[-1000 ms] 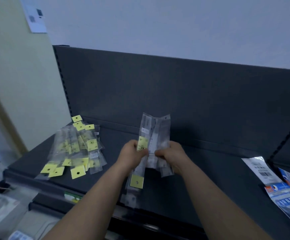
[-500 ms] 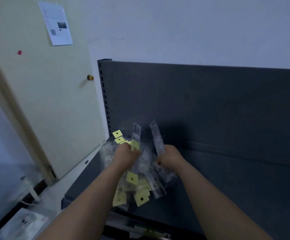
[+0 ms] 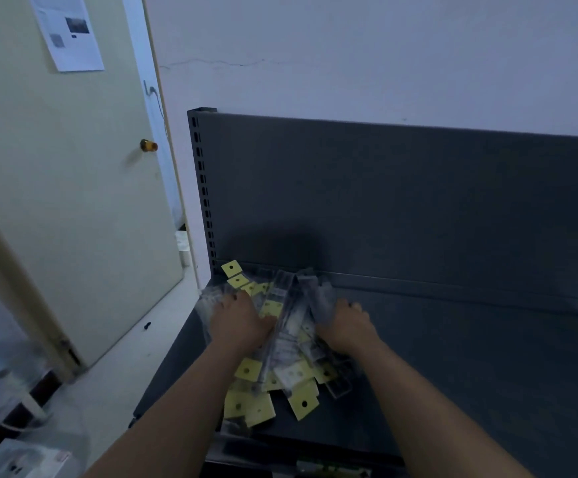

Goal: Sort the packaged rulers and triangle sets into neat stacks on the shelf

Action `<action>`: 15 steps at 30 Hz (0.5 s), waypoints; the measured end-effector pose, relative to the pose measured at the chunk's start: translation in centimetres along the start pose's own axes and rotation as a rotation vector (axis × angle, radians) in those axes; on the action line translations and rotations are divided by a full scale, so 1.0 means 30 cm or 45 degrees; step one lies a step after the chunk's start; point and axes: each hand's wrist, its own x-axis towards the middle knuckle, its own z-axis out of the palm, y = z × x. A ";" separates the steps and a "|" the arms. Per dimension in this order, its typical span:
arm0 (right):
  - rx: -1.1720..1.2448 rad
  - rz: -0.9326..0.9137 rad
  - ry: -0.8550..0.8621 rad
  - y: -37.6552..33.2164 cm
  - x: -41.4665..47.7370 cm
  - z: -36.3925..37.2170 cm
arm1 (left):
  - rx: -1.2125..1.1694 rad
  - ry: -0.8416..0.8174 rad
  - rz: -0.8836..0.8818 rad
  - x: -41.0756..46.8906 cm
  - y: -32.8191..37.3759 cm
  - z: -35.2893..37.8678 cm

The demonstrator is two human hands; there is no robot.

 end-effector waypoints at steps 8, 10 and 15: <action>-0.062 -0.084 0.133 0.047 -0.042 -0.064 | 0.075 0.104 0.334 -0.026 0.108 -0.021; -0.055 -0.092 0.191 0.077 -0.062 -0.091 | 0.074 0.103 0.415 -0.036 0.156 -0.021; -0.098 -0.057 0.369 0.195 -0.132 -0.162 | 0.062 0.149 0.623 -0.066 0.287 0.041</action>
